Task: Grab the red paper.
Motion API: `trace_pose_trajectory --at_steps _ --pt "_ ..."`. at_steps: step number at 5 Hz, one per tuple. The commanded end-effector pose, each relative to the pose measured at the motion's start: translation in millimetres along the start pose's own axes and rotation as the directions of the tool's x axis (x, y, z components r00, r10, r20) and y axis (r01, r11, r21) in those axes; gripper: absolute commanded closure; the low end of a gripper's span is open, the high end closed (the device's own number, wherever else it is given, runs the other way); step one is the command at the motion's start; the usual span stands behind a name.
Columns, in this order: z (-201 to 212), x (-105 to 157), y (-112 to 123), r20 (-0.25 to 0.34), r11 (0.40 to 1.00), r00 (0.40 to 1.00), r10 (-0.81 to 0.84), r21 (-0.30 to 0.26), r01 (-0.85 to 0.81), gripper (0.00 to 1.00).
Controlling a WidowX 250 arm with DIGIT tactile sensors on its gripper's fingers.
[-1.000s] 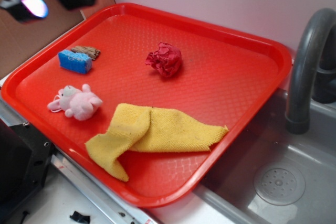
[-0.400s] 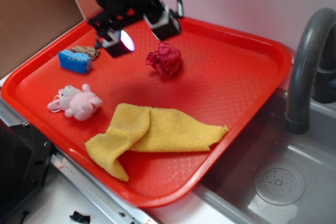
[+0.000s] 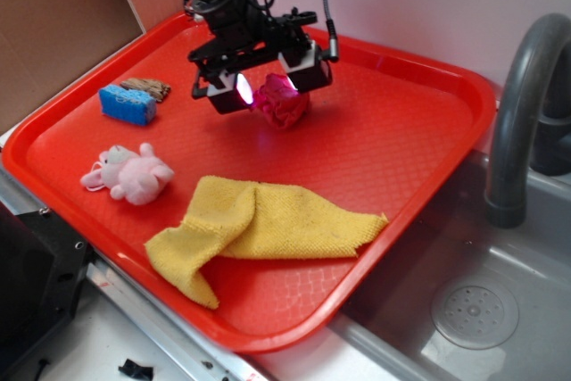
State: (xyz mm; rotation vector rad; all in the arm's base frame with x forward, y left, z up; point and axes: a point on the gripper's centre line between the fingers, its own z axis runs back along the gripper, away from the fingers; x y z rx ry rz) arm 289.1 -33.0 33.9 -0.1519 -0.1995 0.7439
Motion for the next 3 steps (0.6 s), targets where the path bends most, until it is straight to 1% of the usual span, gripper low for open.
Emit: trace_pose_trajectory --at_steps 1,2,3 --pt "-7 6 -3 0.018 0.999 0.999 0.035 0.028 -0.036 1.0" --pt "-5 1 -4 0.015 0.999 1.0 0.027 0.041 -0.028 1.0" --pt "18 -6 -6 0.024 0.995 0.999 -0.04 0.09 0.038 1.0"
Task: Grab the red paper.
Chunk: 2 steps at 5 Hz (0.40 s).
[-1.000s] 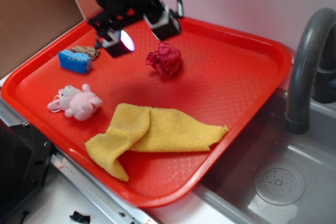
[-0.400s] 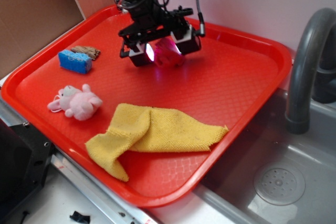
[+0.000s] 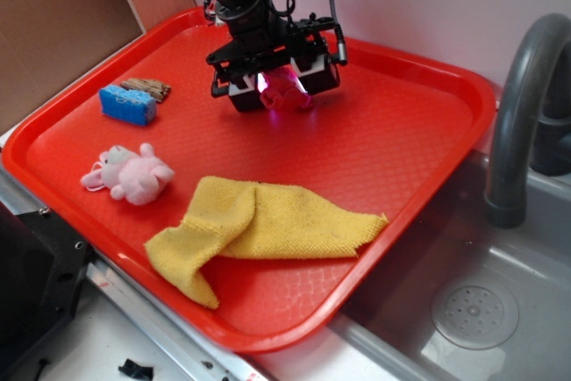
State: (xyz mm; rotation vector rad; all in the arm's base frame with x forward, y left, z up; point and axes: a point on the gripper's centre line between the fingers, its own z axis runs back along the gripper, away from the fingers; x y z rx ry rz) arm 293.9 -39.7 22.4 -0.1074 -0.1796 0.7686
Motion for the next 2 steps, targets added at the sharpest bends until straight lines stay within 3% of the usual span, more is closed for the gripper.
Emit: trace_pose_trajectory --at_steps 1,2 --pt "75 -16 -3 -0.045 0.96 0.96 -0.276 0.037 0.278 1.0" --pt "130 -32 7 -0.141 0.873 0.862 -0.487 -0.067 0.483 1.0"
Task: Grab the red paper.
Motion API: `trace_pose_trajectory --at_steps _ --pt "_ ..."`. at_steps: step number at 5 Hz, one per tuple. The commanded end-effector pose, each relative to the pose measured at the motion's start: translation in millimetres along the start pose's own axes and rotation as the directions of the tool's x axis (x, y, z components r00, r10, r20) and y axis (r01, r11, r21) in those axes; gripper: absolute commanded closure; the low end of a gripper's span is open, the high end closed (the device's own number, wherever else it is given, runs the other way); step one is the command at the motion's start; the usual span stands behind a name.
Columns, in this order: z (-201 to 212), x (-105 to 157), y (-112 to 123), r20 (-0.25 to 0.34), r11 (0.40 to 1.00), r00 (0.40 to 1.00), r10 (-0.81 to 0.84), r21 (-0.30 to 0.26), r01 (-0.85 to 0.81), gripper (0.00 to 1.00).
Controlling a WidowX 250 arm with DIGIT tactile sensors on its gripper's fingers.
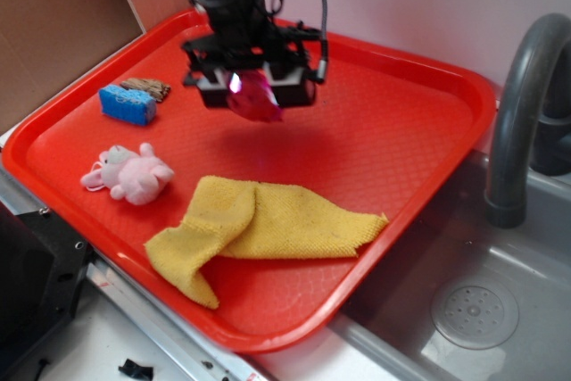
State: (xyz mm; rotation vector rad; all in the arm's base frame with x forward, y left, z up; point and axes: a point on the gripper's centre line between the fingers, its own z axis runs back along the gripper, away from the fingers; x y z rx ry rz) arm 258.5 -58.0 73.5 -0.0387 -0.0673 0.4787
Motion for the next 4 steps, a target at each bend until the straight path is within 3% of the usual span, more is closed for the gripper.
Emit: trace_pose_trajectory --at_steps 1,2,3,4 --pt "117 -27 24 -0.017 0.908 0.916 -0.4 -0.14 0.394 1.0" --pt "137 -39 40 0.006 0.912 0.921 -0.389 -0.142 0.386 1.0" --pt "138 -45 43 0.02 0.937 0.937 -0.348 0.001 0.348 1.0" --pt "139 -41 47 0.006 0.95 0.95 -0.311 -0.039 0.311 1.0"
